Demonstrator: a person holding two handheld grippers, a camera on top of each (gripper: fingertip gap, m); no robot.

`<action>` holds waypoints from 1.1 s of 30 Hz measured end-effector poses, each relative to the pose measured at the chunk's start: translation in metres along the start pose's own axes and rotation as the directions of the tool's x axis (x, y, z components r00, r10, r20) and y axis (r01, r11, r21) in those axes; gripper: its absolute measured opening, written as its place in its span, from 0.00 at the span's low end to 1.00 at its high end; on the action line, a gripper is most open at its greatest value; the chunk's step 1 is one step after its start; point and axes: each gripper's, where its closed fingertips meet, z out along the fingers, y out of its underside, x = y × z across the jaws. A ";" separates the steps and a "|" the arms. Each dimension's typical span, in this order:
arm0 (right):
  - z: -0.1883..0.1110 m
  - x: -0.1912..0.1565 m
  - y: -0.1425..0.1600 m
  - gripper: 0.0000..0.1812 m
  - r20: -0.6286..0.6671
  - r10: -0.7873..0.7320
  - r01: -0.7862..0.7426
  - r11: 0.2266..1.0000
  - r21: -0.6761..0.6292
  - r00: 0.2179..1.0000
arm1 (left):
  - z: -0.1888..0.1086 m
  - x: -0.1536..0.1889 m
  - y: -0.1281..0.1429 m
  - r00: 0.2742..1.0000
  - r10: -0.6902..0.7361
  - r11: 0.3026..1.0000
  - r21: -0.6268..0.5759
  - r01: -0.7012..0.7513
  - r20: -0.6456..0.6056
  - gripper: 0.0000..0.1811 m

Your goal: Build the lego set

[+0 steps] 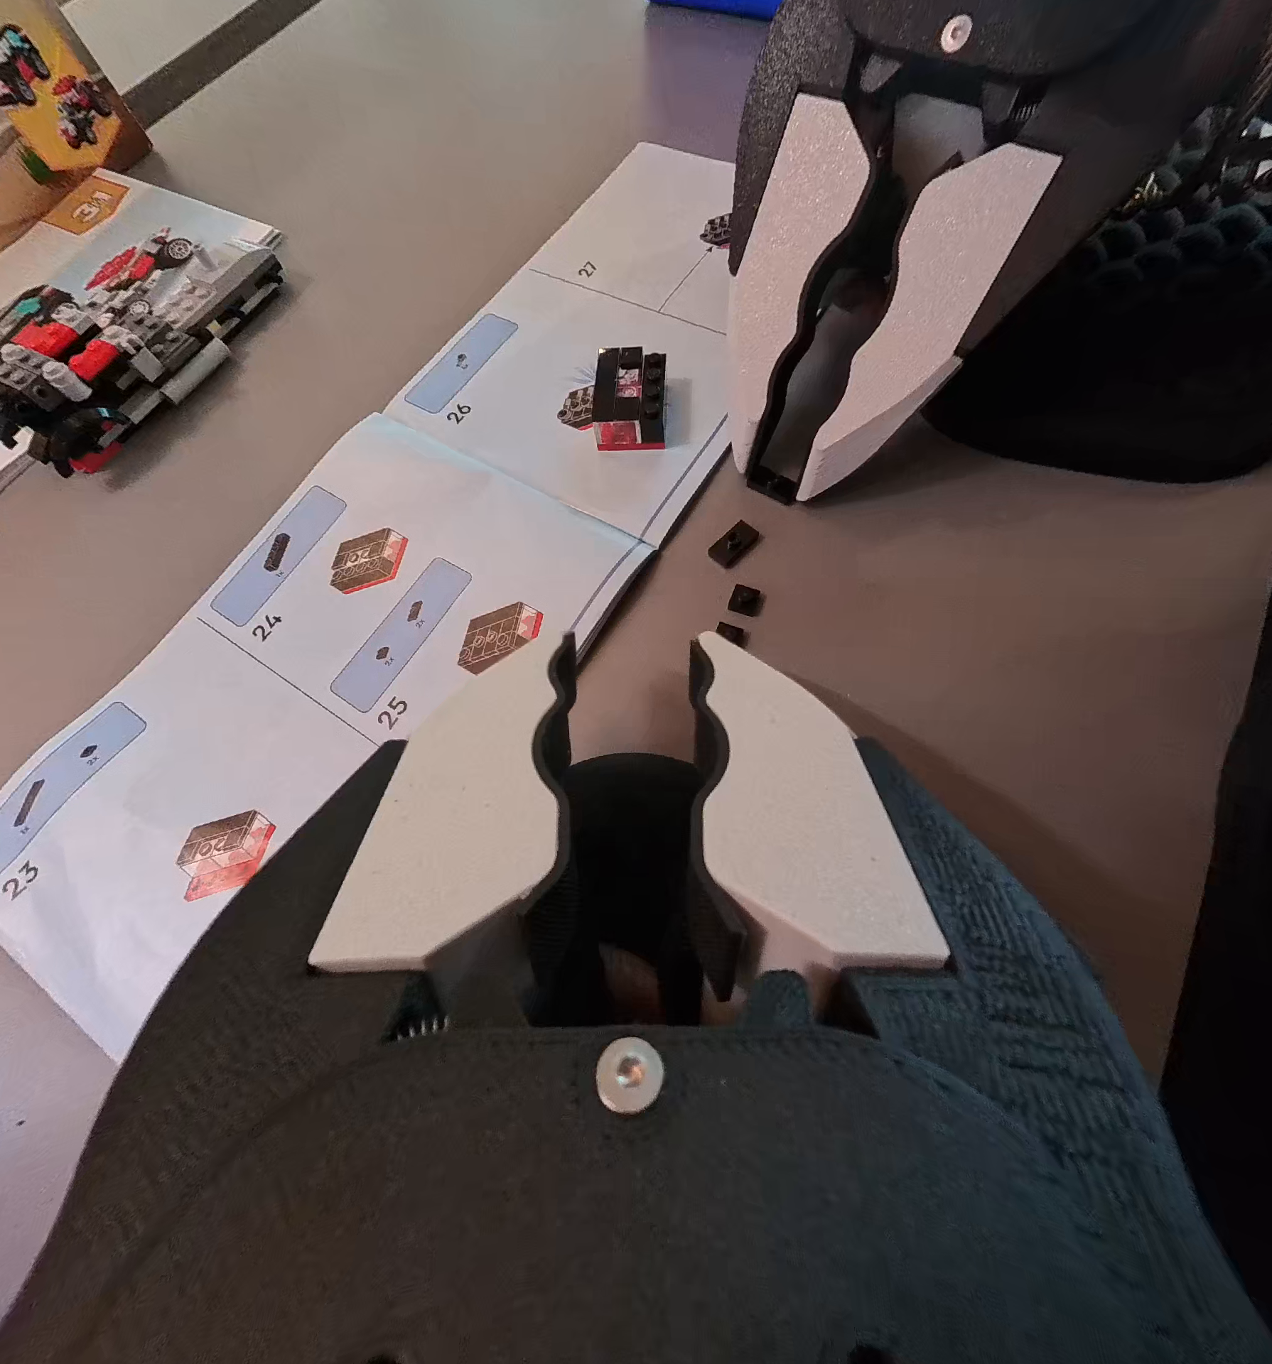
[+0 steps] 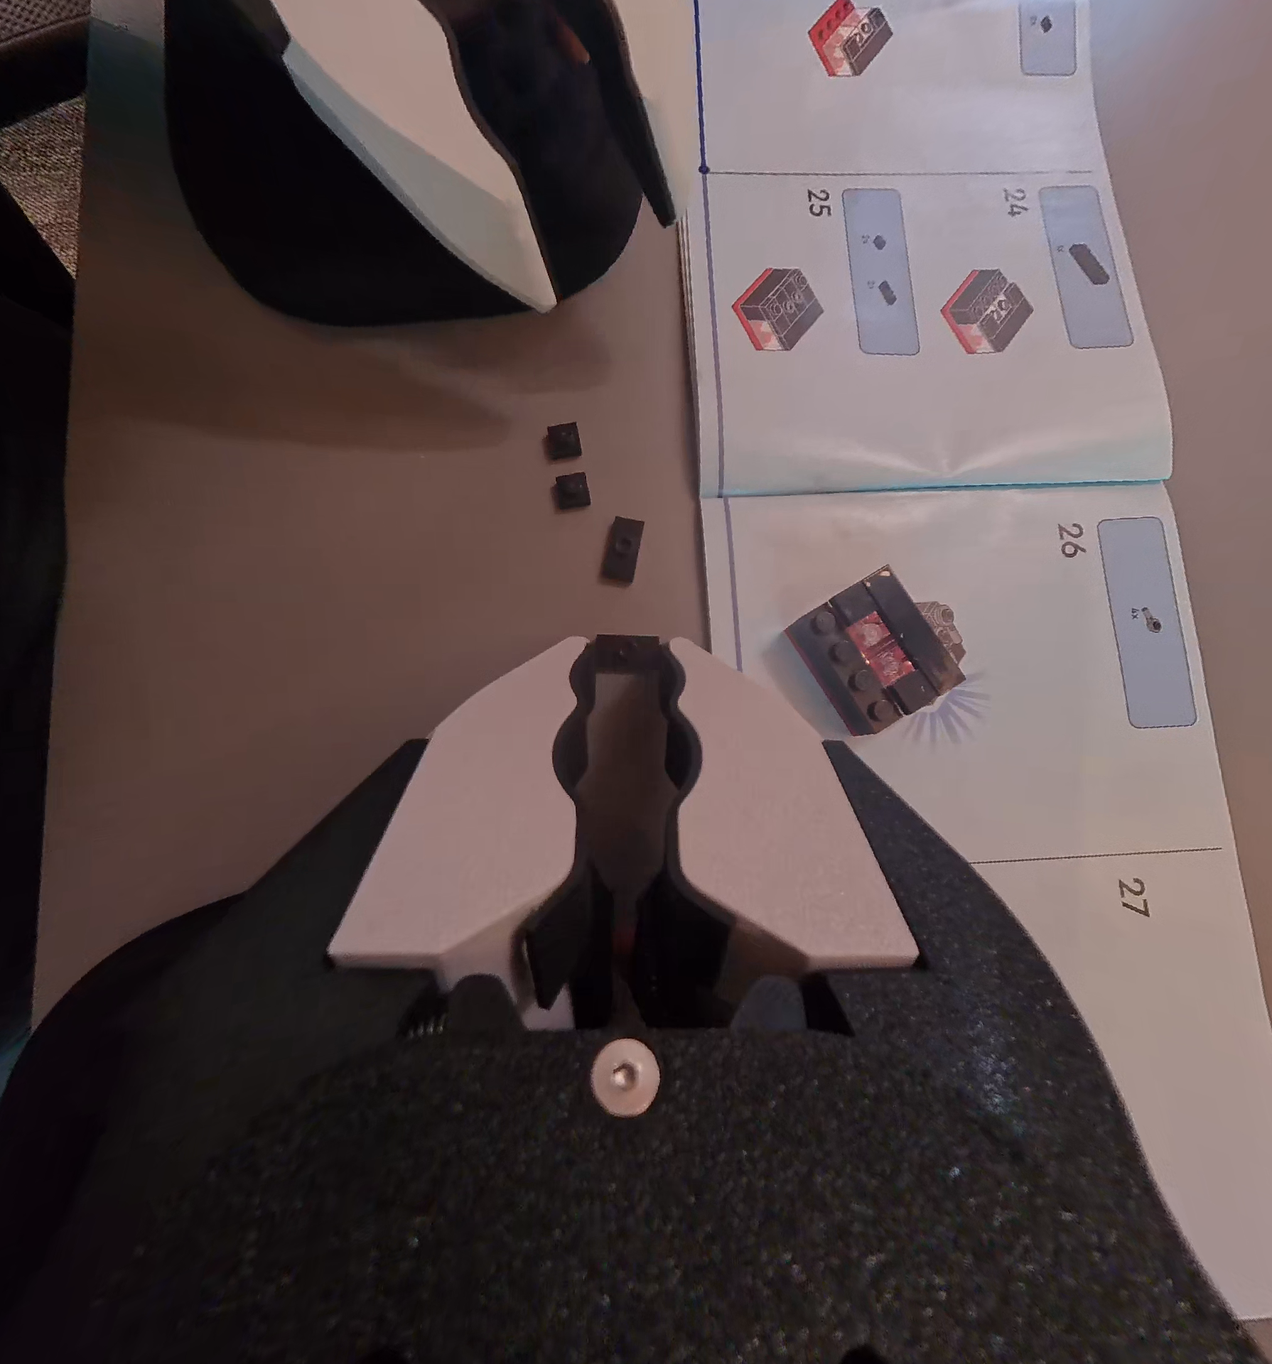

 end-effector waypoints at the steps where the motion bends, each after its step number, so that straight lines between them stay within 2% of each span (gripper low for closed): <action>1: 0.000 0.000 0.000 0.09 -0.002 -0.001 0.001 1.000 0.000 1.000 | 0.001 0.000 0.001 1.000 0.000 1.000 -0.007 0.000 -0.003 0.16; 11: -0.001 0.001 -0.001 0.09 -0.023 -0.017 0.017 1.000 0.001 1.000 | 0.002 0.002 0.004 1.000 0.003 1.000 -0.028 -0.003 -0.009 0.16; 16: -0.011 0.002 -0.007 0.09 -0.035 0.037 -0.035 0.997 0.063 0.999 | 0.004 0.006 0.007 0.999 0.024 0.998 -0.064 -0.026 -0.031 0.17; 25: -0.034 0.039 0.008 0.09 -0.169 0.141 -0.129 0.989 0.079 0.975 | 0.005 0.014 0.008 0.989 0.141 0.983 -0.115 -0.145 -0.043 0.19; 30: -0.032 0.051 0.011 0.09 -0.157 0.155 -0.144 0.986 0.080 0.975 | 0.013 0.009 -0.011 0.986 0.147 0.986 -0.069 -0.152 -0.075 0.27; 33: -0.032 0.061 0.016 0.09 -0.172 0.113 -0.107 0.993 0.041 0.979 | 0.029 0.000 -0.023 0.990 0.097 0.990 -0.093 -0.106 -0.099 0.29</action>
